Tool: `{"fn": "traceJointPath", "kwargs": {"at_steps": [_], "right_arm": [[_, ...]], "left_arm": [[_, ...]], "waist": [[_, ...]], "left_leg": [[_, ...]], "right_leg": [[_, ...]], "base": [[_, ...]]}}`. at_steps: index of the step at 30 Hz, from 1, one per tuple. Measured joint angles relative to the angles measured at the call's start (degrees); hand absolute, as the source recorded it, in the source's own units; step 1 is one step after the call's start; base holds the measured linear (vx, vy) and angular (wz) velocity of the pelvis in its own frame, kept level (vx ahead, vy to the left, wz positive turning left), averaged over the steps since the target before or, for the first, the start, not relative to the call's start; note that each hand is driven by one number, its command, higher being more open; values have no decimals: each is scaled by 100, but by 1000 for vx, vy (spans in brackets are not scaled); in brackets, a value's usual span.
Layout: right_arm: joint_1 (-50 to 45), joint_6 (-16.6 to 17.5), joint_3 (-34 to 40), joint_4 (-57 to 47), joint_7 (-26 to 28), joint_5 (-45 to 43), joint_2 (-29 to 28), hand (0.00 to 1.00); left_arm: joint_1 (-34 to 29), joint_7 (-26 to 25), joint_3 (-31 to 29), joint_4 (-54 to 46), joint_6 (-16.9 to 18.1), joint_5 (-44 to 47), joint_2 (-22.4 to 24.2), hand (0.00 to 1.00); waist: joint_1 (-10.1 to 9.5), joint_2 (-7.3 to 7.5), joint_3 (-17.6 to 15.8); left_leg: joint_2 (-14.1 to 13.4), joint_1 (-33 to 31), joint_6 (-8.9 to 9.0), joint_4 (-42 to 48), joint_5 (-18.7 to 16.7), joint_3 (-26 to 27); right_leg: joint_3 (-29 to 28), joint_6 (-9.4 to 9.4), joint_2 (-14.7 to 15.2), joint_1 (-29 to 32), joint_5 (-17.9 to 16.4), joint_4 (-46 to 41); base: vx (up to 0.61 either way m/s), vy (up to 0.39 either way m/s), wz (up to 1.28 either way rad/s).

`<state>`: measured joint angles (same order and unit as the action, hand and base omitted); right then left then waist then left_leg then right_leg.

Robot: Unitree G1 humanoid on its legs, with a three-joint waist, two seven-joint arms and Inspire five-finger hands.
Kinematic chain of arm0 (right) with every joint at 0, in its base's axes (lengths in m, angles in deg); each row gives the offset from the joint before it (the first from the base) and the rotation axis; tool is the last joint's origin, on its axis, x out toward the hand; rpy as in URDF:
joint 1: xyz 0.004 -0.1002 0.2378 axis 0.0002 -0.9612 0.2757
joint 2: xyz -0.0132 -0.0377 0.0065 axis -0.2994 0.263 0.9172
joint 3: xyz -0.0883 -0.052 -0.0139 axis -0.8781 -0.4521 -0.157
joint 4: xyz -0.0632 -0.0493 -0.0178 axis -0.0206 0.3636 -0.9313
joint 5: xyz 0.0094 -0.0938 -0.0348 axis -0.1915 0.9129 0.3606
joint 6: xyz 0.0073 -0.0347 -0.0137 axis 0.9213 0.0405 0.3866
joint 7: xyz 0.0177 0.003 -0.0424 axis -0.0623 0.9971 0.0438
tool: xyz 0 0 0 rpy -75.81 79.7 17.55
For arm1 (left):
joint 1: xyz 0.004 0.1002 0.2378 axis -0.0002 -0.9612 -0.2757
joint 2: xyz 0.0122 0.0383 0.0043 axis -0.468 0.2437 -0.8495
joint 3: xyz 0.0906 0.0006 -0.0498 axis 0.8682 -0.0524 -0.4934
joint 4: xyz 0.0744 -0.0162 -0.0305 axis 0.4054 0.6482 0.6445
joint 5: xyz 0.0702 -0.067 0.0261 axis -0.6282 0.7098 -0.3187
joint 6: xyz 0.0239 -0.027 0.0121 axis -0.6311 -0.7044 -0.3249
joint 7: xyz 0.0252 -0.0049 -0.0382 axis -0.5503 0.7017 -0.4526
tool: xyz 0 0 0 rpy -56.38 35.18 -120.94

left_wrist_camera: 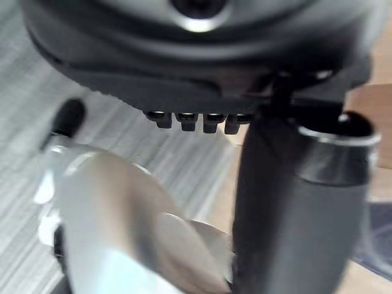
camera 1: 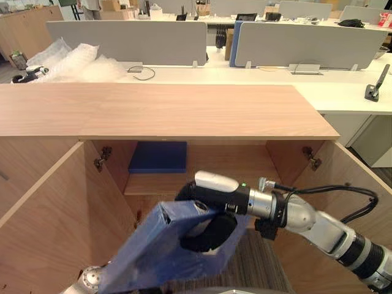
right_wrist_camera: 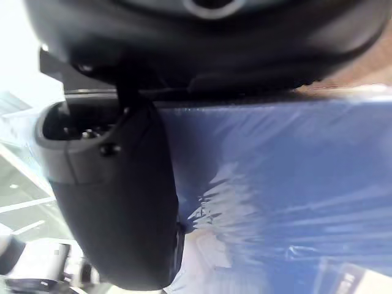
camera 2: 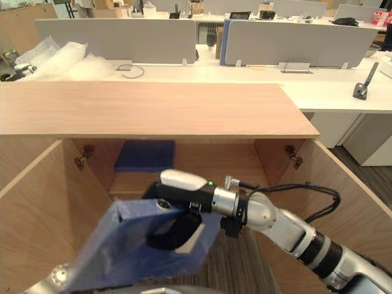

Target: Walk over to the cabinet, pick up the folder, carry it to the office cabinet, place the folder inside the office cabinet, then close the office cabinet door

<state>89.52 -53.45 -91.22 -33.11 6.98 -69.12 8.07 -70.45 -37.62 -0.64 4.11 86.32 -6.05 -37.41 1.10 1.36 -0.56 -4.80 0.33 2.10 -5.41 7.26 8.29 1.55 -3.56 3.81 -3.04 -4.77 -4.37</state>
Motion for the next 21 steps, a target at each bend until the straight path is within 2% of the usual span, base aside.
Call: {"fn": "traceJointPath", "kwargs": {"at_steps": [2,5,8,10,11,12,14,15,17,18,20,21], "right_arm": [[-45,-80,-206,470,-1,331,-10,0],[-72,-152,-219,1120,-61,561,-250,0],[-86,-108,-191,2111,-156,881,-772,0],[-91,-401,303,3382,-272,1410,-1647,0],[-90,-515,506,3768,-304,1458,-1869,0],[-82,-779,931,4473,-491,1394,-2229,0],[-3,-1110,1941,5552,-797,1343,-2739,0],[55,-1205,2171,5841,-920,1130,-2824,0],[232,-1486,3211,6603,-1468,-29,-3188,0],[287,-1506,3438,6704,-1610,-347,-3275,0],[562,-1501,4393,7085,-2067,-1787,-3595,0],[646,-1495,4555,7170,-2186,-2300,-3627,0]], "left_arm": [[82,-104,-110,162,88,-326,335,100],[203,-395,-488,887,181,-1088,1008,100],[348,-1023,-1148,1697,176,-2119,1737,100],[434,-1698,-1905,2297,139,-2749,2305,100],[442,-1844,-2069,2377,116,-2869,2424,100],[473,-2147,-2279,2509,74,-2991,2606,100],[478,-2426,-2663,2649,37,-3032,2864,100],[481,-2509,-2755,2673,24,-3040,2927,100],[472,-2831,-3013,2677,-50,-3114,3075,100],[468,-2875,-3102,2686,-71,-3113,3100,100],[454,-3063,-3345,2717,-205,-3107,3205,100],[465,-3109,-3348,2716,-228,-3096,3212,100]], "waist": [[-90,-2,-9],[-94,-16,-20],[-75,-48,-65],[-106,-93,-165],[-118,-123,-201],[-156,-194,-304],[-232,-341,-505],[-240,-371,-543],[-275,-444,-638],[-275,-451,-674],[-258,-491,-764],[-258,-504,-780]], "left_leg": [[15,-21,-10,0,10,-1],[1,-63,-11,0,33,-12],[-2,-63,-7,0,35,-75],[8,-104,-2,1,43,-145],[17,-124,1,1,41,-174],[52,-160,5,1,38,-250],[114,-174,-18,3,54,-362],[133,-180,-39,4,68,-398],[171,-251,-50,14,76,-503],[173,-256,-50,31,77,-507],[194,-256,-51,35,77,-550],[203,-252,-51,35,77,-569]], "right_leg": [[3,-6,12,1,28,35],[10,5,-3,18,64,78],[90,8,-20,-29,72,133],[161,8,-9,-33,70,145],[180,7,-1,-32,69,151],[267,-1,22,-42,64,160],[376,-29,66,-112,54,189],[427,-38,81,-130,48,202],[529,-51,100,-133,39,224],[543,-51,99,-134,39,229],[582,-52,109,-163,39,254],[593,-52,114,-181,39,270]], "base": [[0,0,0],[0,0,0],[-27,-10,9],[-26,0,16],[-30,15,25],[-21,18,31],[1,22,32],[25,18,29],[51,6,24],[65,-5,10],[59,-11,6],[44,-7,10]]}}
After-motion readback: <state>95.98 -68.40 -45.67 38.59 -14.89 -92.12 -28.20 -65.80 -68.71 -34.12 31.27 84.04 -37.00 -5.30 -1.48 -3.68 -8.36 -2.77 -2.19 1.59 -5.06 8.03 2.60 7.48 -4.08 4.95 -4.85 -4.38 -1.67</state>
